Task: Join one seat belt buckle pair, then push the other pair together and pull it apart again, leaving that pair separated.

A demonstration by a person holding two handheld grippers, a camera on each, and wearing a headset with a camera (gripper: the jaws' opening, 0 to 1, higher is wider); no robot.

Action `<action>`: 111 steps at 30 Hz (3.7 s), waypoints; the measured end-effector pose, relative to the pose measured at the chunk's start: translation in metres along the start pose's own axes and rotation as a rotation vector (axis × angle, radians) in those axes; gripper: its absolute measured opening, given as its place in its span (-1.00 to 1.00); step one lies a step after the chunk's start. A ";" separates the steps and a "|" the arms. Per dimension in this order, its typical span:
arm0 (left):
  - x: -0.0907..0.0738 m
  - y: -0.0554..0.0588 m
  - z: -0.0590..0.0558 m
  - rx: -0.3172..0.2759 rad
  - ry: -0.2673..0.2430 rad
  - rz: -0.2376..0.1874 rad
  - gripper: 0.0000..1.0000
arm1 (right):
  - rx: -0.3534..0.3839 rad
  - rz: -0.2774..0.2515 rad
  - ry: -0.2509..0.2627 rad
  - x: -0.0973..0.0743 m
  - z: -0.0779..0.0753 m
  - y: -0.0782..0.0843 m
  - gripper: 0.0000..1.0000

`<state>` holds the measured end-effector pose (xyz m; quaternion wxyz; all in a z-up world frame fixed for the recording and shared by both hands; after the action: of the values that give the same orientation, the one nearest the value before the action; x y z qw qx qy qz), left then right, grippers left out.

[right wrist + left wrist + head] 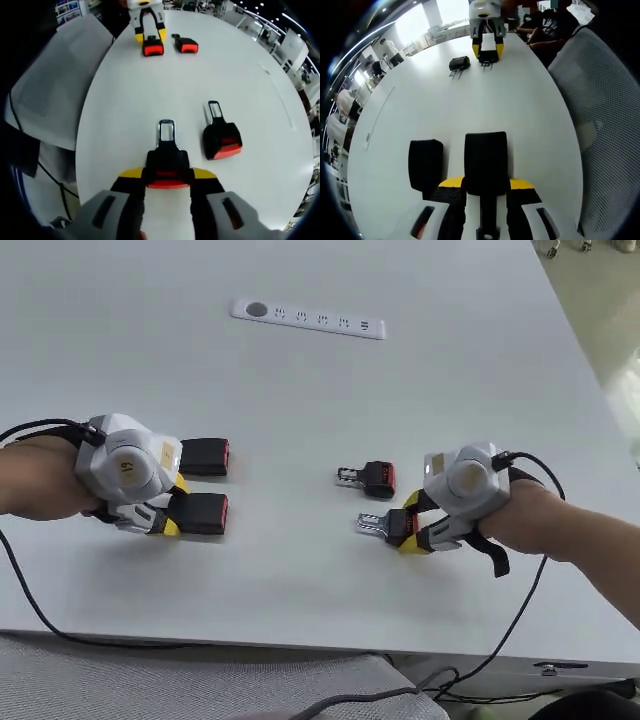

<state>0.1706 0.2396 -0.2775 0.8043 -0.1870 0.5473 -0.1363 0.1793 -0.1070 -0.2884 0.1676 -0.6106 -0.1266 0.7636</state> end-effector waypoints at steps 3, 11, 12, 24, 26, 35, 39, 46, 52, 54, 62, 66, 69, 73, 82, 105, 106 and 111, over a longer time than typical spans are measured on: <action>0.000 0.000 0.000 -0.006 -0.002 0.002 -0.37 | -0.011 -0.013 0.000 0.005 0.003 -0.009 -0.31; 0.000 0.000 0.000 -0.002 0.001 0.007 -0.37 | -0.026 -0.039 -0.001 0.015 0.000 -0.026 -0.31; 0.000 0.000 0.000 -0.003 0.001 0.007 -0.37 | -0.024 -0.046 -0.002 0.016 0.000 -0.029 -0.31; 0.001 -0.002 0.000 0.006 0.009 0.020 -0.37 | -0.059 -0.112 -0.014 0.043 0.004 -0.078 -0.31; 0.001 -0.002 0.000 0.005 0.009 0.022 -0.37 | -0.069 -0.119 -0.015 0.047 0.004 -0.086 -0.31; 0.002 -0.001 0.001 0.004 0.008 0.027 -0.37 | -0.081 -0.138 -0.017 0.061 0.003 -0.118 -0.31; 0.009 0.004 0.005 0.006 0.009 0.027 -0.37 | -0.092 -0.136 -0.023 0.067 0.003 -0.130 -0.31; 0.016 0.009 0.009 0.004 0.009 0.020 -0.37 | -0.073 -0.124 -0.009 0.073 0.000 -0.147 -0.31; 0.019 0.011 0.010 0.004 0.014 0.022 -0.37 | -0.078 -0.099 -0.005 0.073 0.001 -0.149 -0.31; 0.019 0.011 0.010 0.001 0.012 0.023 -0.37 | -0.076 -0.099 -0.001 0.073 0.001 -0.149 -0.31; 0.019 0.011 0.010 0.003 0.009 0.026 -0.37 | -0.109 -0.102 0.011 0.075 0.003 -0.156 -0.32; 0.018 0.011 0.009 0.003 0.010 0.022 -0.37 | -0.127 -0.119 0.012 0.078 0.002 -0.161 -0.32; 0.018 0.011 0.009 0.001 0.012 0.013 -0.37 | -0.138 -0.120 0.016 0.078 0.001 -0.159 -0.32; 0.017 0.012 0.008 -0.004 0.011 -0.003 -0.38 | -0.134 -0.134 0.005 0.078 0.000 -0.159 -0.34; 0.018 0.008 0.009 0.024 0.028 0.013 -0.39 | -0.137 -0.139 -0.024 0.081 -0.005 -0.167 -0.36; 0.015 0.010 0.007 0.027 0.016 0.017 -0.39 | -0.168 -0.126 -0.032 0.081 -0.001 -0.174 -0.37; 0.014 0.011 0.008 0.014 0.014 0.011 -0.39 | -0.176 -0.123 -0.031 0.080 -0.001 -0.173 -0.37; 0.014 0.011 0.008 0.005 0.019 0.013 -0.40 | -0.168 -0.129 -0.031 0.081 -0.001 -0.171 -0.38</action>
<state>0.1830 0.2450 -0.2917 0.8005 -0.1800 0.5557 -0.1342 0.1816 0.0820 -0.2923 0.1626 -0.6011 -0.2318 0.7473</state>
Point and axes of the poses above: the centre of the closed fingertips' face, and the gripper's own axes: x roughly forward along the fingers, z roughly to its left, y roughly out of its underside, the point moved 9 cm from there along -x, roughly backward along the fingers, and after that the axes turned 15 degrees about -y, right-handed, at the moved point
